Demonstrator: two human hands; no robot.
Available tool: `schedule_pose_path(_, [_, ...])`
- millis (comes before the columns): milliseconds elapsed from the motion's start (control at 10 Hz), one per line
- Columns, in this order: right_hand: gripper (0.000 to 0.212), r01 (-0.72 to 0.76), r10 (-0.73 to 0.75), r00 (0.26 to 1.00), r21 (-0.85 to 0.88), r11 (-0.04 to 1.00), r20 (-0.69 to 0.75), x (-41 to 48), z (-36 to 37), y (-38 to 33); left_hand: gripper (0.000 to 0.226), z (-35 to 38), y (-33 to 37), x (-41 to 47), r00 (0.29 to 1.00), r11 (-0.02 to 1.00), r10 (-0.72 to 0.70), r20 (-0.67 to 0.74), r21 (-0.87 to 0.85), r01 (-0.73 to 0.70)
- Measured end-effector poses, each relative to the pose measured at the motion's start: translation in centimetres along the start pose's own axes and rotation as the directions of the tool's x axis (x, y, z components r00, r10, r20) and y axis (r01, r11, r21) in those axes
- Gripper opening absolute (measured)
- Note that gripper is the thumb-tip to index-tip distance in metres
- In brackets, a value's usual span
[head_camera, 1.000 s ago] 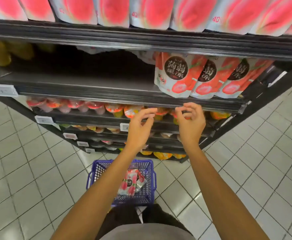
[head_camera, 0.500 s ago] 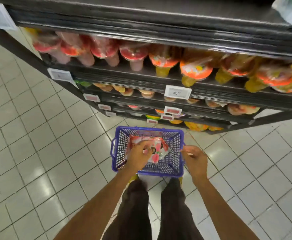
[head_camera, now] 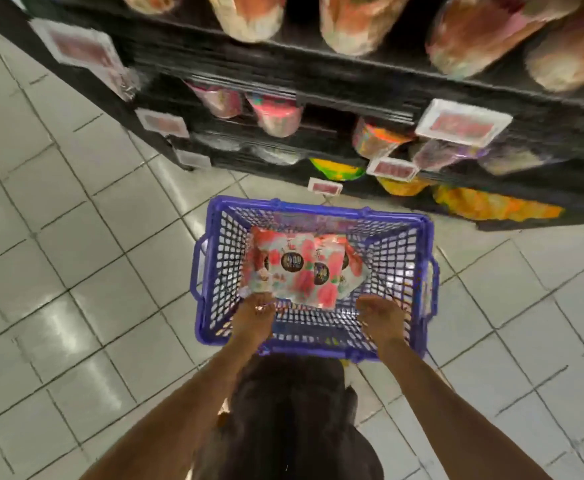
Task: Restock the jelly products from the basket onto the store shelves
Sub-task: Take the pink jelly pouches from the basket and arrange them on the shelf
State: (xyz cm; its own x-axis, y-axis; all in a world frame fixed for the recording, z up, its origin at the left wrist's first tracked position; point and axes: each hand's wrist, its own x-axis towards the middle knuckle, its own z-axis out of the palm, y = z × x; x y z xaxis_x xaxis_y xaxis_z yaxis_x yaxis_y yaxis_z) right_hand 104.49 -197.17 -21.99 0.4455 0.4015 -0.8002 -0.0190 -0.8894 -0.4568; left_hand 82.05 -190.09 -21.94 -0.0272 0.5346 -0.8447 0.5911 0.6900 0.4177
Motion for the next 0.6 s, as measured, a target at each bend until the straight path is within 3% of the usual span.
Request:
schedule_pose_path(200, [0.011, -0.089, 0.089, 0.996, -0.139, 0.986, -0.011, 10.9, 5.7, 4.8, 0.038, 3.2, -3.6, 10.6, 0.998, 0.998, -0.068, 0.016, 0.005, 0.068])
schedule_pose_path(300, [0.026, -0.102, 0.105, 0.994, -0.226, 0.969, 0.003, 14.5, 8.0, 6.3, 0.033, 4.9, -4.3, 15.7, 0.994, 0.994, -0.111, -0.013, -0.023, 0.111])
schedule_pose_path(400, [0.037, -0.079, 0.105, 0.991, -0.272, 0.959, 0.082, 16.7, 9.8, 7.7, 0.049, 7.2, -4.0, 18.6, 0.976, 0.991, -0.132, -0.172, 0.002, 0.135])
schedule_pose_path(500, [0.022, -0.100, 0.125, 0.988, -0.232, 0.968, 0.094, 18.0, 11.3, 8.8, 0.089, 8.9, -3.0, 20.2, 0.974, 0.983, -0.094, -0.205, 0.135, 0.123])
schedule_pose_path(600, [0.020, -0.223, 0.227, 0.963, -0.045, 0.974, 0.145, 17.5, 11.1, 9.2, 0.082, 8.8, -2.2, 20.3, 0.985, 0.986, -0.151, -0.080, 0.062, 0.156])
